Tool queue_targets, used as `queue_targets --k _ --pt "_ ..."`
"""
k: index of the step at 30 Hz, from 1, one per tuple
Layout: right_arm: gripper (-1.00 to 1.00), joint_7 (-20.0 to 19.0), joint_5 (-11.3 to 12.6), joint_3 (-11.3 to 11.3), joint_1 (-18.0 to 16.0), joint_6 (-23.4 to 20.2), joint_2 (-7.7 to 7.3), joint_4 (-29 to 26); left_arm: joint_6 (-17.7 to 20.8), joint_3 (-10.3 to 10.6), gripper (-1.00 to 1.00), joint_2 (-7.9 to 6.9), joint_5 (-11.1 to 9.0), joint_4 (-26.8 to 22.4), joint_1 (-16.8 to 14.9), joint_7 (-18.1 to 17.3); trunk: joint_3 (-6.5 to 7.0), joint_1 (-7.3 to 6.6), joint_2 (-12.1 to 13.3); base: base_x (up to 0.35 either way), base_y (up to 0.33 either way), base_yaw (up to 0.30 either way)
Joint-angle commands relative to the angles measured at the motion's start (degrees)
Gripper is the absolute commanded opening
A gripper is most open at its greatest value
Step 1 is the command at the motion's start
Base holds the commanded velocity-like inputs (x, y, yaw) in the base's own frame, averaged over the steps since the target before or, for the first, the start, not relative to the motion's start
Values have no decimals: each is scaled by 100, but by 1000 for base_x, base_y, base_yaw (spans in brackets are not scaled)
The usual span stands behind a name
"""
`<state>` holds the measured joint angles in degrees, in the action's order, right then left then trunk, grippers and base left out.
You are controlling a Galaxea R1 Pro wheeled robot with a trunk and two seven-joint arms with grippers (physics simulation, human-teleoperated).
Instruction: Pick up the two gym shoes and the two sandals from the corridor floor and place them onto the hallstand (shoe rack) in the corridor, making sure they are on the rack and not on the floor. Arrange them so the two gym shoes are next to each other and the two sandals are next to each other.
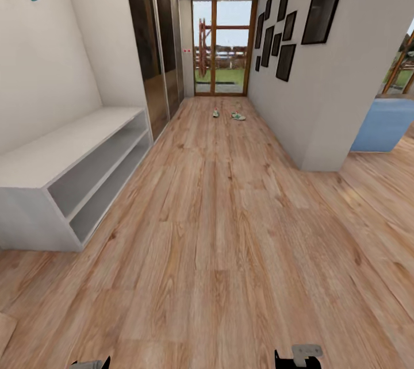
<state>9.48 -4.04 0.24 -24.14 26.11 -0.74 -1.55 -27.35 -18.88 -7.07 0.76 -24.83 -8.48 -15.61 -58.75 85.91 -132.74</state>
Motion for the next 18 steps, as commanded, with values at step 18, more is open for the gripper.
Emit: queue_targets --k 18 --pt "100 37 -44 2 -3 8 -2 5 -9 -46 100 5 12 5 -5 -56 -5 2 -2 338 0 0"
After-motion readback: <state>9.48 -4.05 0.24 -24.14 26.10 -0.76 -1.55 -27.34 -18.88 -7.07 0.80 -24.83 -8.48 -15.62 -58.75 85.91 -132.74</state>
